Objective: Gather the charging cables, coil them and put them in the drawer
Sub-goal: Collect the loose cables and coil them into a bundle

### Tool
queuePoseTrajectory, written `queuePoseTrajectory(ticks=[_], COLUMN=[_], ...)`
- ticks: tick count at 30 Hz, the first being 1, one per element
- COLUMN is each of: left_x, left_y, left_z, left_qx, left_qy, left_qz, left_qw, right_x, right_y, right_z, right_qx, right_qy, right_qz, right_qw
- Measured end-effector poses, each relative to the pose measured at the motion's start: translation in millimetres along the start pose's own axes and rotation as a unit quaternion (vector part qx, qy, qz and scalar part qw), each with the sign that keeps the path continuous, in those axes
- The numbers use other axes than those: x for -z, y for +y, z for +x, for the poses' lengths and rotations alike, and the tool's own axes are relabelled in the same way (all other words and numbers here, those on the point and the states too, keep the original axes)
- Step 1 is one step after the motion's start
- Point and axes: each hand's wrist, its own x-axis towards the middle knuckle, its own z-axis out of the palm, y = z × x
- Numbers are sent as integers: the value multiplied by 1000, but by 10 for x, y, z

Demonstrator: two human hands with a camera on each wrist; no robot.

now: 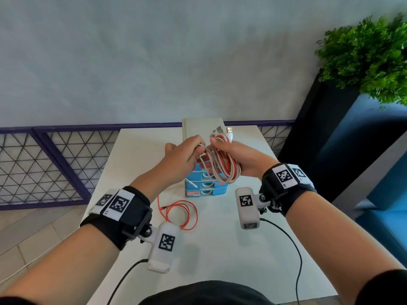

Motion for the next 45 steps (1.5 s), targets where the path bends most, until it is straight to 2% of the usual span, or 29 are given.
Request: queuePoseTrajectory(ticks=[2, 5, 11, 14, 16, 17, 20, 21, 23, 25, 27, 28, 32, 35, 38, 42, 45], left_x=[-1, 13, -25, 11, 64, 87, 130, 132, 108, 63, 28, 16, -20, -113, -225, -289, -270], left_y=[40, 80, 11, -55, -61, -64, -101, -134, -200, -248, -243, -233, -207, -146, -7, 167, 243], left_z=[-9, -46, 3, 75, 99, 96, 38, 7, -62, -113, -138, -144, -143, -142, -138, -97, -61], left_qx=[-13, 2, -17, 55, 139, 177, 240, 242, 232, 212, 195, 187, 164, 134, 122, 121, 103], left_qy=[26, 51, 73, 33, -44, -98, -230, -261, -295, -290, -282, -282, -254, -184, -118, -35, -25], left_qz=[-1, -6, -10, -143, -265, -331, -507, -537, -579, -604, -603, -588, -490, -453, -406, -311, -180], left_qw=[1000, 999, 997, 988, 953, 921, 796, 765, 724, 712, 720, 735, 818, 862, 898, 942, 978], right_x=[-70, -166, -137, -68, -28, -13, 8, 15, 26, 23, 17, 15, 14, -7, -45, -85, -126], right_y=[29, 61, 114, 121, 133, 140, 152, 155, 163, 181, 203, 215, 256, 245, 219, 194, 160], right_z=[-17, -47, 10, 34, 58, 70, 95, 100, 108, 123, 139, 152, 191, 207, 216, 167, 135], right_qx=[-22, -32, -15, 4, 24, 32, 49, 55, 66, 73, 79, 81, 84, 86, 67, 54, 53], right_qy=[-72, -94, -41, 3, 37, 55, 101, 113, 136, 155, 168, 175, 191, 194, 158, 99, 84], right_qz=[59, 114, 41, 14, -13, -24, -25, -15, -7, -9, 3, 20, 63, 65, 88, 189, 171], right_qw=[995, 989, 998, 1000, 999, 998, 993, 992, 988, 985, 983, 981, 976, 975, 981, 976, 980])
